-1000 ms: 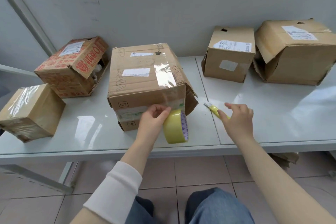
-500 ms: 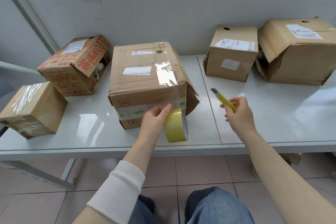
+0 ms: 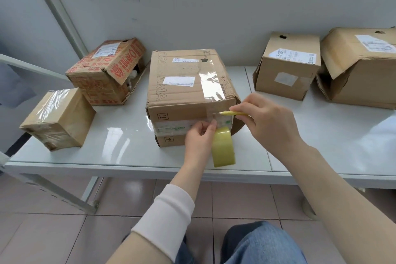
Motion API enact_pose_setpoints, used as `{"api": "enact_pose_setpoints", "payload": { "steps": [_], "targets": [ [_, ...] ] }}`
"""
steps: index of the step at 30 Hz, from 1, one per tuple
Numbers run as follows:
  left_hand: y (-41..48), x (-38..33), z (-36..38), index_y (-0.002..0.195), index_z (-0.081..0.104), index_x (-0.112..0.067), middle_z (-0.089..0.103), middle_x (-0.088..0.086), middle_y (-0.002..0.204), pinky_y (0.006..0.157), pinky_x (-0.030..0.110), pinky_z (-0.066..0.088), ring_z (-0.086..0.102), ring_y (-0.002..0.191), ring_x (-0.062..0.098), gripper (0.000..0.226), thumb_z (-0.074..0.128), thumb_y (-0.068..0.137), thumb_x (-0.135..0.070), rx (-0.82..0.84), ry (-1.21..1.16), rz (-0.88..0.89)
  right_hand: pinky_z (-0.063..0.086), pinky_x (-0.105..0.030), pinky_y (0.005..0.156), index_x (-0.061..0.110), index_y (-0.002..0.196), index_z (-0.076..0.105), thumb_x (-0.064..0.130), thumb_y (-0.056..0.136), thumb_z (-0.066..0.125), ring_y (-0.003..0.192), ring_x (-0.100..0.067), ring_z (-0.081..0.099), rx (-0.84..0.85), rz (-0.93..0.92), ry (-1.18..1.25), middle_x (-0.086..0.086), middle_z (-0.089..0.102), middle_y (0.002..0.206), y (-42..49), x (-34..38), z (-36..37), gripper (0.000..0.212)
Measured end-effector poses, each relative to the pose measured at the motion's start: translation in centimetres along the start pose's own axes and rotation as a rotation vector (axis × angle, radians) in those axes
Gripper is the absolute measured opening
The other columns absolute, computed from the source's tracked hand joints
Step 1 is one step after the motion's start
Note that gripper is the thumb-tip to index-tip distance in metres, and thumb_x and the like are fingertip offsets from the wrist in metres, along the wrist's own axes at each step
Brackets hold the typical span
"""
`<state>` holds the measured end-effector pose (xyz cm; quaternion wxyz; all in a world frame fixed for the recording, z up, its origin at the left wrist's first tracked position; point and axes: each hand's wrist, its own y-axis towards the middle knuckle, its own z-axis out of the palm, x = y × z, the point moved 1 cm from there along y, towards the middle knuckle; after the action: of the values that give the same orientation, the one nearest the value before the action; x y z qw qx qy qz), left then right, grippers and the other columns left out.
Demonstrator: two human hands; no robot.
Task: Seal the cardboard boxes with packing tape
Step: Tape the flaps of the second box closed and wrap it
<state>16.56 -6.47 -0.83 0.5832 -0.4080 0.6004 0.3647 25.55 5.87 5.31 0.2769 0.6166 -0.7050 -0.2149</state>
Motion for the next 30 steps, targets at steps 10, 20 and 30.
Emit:
{"api": "enact_pose_setpoints", "payload": {
  "steps": [10,20,30],
  "targets": [
    [-0.2,-0.2,0.4,0.078,0.059,-0.006,0.049,0.007,0.07,0.055,0.022,0.032,0.04,0.065,0.014,0.024,0.058,0.093,-0.024,-0.014,-0.054,-0.049,0.032,-0.017,0.045,0.019,0.085,0.075,0.022,0.079,0.065,0.056,-0.022,0.06,-0.018,-0.063,-0.056,0.0,0.065,0.077,0.7,-0.1,0.9,0.012],
    [-2.0,1.5,-0.9,0.065,0.056,-0.016,0.052,-0.013,0.059,0.057,0.014,0.034,0.045,0.062,0.005,0.027,0.061,0.091,-0.023,0.02,-0.004,-0.022,0.033,-0.017,0.048,0.02,0.096,0.071,0.024,0.086,0.064,0.058,-0.018,0.053,0.027,0.24,0.147,0.002,0.063,0.082,-2.5,-3.9,1.4,0.013],
    [-1.7,-2.0,-1.6,0.071,0.063,-0.025,0.062,0.019,0.087,0.076,0.025,0.041,0.05,0.079,0.013,0.021,0.061,0.091,-0.026,0.229,0.007,0.103,0.036,-0.031,0.075,0.018,0.099,0.07,0.032,0.086,0.063,0.104,-0.027,0.042,0.337,0.867,0.185,-0.008,0.065,0.101,-8.7,-9.8,6.0,0.02]
  ]
}}
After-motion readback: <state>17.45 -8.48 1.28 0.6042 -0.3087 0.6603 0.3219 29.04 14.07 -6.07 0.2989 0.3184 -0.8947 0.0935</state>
